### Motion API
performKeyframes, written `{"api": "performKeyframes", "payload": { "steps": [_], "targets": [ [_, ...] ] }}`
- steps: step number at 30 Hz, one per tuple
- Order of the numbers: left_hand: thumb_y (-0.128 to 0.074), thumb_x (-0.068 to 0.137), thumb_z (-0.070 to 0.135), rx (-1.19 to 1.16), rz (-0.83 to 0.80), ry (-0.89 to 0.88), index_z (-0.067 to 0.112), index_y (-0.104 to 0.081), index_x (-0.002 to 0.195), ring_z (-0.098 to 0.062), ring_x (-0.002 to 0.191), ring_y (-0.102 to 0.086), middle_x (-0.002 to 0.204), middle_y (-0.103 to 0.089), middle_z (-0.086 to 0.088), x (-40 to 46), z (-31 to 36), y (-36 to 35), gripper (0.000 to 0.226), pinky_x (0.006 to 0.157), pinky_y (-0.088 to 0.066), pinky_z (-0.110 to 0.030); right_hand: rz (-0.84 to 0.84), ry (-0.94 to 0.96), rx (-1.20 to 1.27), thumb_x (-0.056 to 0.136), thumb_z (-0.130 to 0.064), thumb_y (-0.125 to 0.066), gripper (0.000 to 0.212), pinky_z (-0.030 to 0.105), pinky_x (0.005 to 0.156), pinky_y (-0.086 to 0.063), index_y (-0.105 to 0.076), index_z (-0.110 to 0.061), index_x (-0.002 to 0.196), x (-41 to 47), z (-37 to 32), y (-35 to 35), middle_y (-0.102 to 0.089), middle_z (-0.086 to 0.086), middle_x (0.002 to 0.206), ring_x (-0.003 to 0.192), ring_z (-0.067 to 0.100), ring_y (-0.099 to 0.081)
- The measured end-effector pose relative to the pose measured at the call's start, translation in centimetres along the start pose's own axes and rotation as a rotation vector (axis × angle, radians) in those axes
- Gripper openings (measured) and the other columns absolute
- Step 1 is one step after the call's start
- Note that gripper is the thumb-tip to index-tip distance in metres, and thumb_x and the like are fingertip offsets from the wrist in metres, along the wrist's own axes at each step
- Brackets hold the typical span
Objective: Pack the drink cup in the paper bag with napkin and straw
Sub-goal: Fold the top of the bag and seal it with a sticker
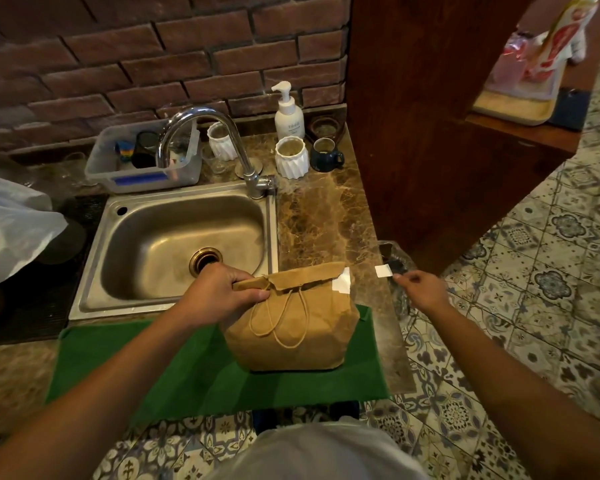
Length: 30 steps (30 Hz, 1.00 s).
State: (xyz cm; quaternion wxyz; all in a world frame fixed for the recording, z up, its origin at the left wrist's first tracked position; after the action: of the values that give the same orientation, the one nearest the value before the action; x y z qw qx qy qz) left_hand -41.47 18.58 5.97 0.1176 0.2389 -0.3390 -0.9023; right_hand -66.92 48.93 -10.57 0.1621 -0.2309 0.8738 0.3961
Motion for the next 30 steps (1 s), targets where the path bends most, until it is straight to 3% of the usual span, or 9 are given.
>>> {"api": "performKeyframes", "payload": {
  "steps": [3,6,8,13,19,24,30],
  "targets": [
    [-0.083,0.081,0.036,-0.008,0.012,0.004,0.025,-0.084,0.088,-0.009,0.069,-0.07,0.073,-0.078,0.01,0.1,0.4,-0.4,0.013,0.062,-0.051,-0.03,-0.012,-0.01,0.011,0.095,-0.045,-0.066,0.051,0.046,0.088,-0.051,-0.072,0.005,0.107,0.8,-0.7,-0.7,-0.072,0.028,0.106,0.094,0.04,-0.065],
    [-0.084,0.08,0.037,-0.007,0.013,0.005,0.025,-0.084,0.089,-0.017,0.073,-0.073,0.074,-0.079,0.007,0.2,0.7,-0.6,0.015,0.066,-0.055,-0.038,-0.022,-0.029,-0.004,0.094,-0.046,-0.068,0.05,0.047,0.091,-0.051,-0.072,-0.001,0.114,1.8,-1.4,-1.3,-0.073,0.024,0.112,0.105,0.041,-0.066],
    [-0.084,0.08,0.036,-0.007,0.011,0.012,0.023,-0.085,0.088,-0.011,0.069,-0.071,0.073,-0.079,0.005,0.1,0.9,-0.8,0.015,0.065,-0.054,-0.039,-0.024,-0.056,-0.016,0.091,-0.048,-0.07,0.047,0.045,0.093,-0.052,-0.074,-0.01,0.118,2.3,-1.7,-1.6,-0.074,0.017,0.114,0.109,0.037,-0.066],
    [-0.084,0.081,0.034,-0.014,0.025,0.061,0.022,-0.085,0.09,-0.018,0.075,-0.073,0.075,-0.079,0.003,-0.3,1.0,-0.9,0.015,0.067,-0.055,-0.041,0.061,-0.047,-0.099,0.095,-0.036,-0.067,0.024,0.046,0.082,-0.059,-0.08,-0.017,0.097,2.8,-3.0,-1.9,-0.077,0.016,0.1,0.094,0.037,-0.07],
    [-0.084,0.081,0.034,-0.015,0.044,0.101,0.024,-0.084,0.089,-0.015,0.073,-0.073,0.073,-0.078,0.006,-0.6,1.4,-1.1,0.013,0.065,-0.055,-0.038,0.101,0.014,-0.22,0.098,-0.033,-0.063,0.023,0.045,0.078,-0.061,-0.08,-0.017,0.096,2.4,-3.7,-1.6,-0.076,0.011,0.094,0.087,0.032,-0.071],
    [-0.084,0.081,0.034,-0.034,0.041,0.115,0.028,-0.083,0.086,-0.001,0.064,-0.067,0.068,-0.076,0.017,-0.6,1.5,-1.2,0.007,0.064,-0.054,-0.034,0.081,0.1,-0.2,0.097,-0.028,-0.065,0.019,0.048,0.08,-0.061,-0.08,-0.017,0.096,2.0,-4.0,-1.2,-0.078,0.011,0.096,0.087,0.03,-0.071],
    [-0.083,0.081,0.036,-0.019,0.046,0.117,0.024,-0.084,0.085,-0.021,0.074,-0.074,0.07,-0.078,0.006,-0.7,1.7,-1.0,0.013,0.067,-0.057,-0.043,0.036,0.226,-0.138,0.094,-0.022,-0.071,0.02,0.048,0.088,-0.059,-0.077,-0.011,0.11,1.0,-6.2,0.7,-0.077,0.011,0.103,0.094,0.027,-0.071]
  ]
}}
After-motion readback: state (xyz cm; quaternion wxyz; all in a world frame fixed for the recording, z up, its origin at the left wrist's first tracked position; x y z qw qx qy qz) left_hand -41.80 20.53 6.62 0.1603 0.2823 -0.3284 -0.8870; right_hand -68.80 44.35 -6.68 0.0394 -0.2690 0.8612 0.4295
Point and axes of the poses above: each hand's wrist, its own x-axis towards the middle knuckle, its own y-axis out of the back of the hand, z = x × y, the point moved 1 cm from there along x, towards the middle knuckle
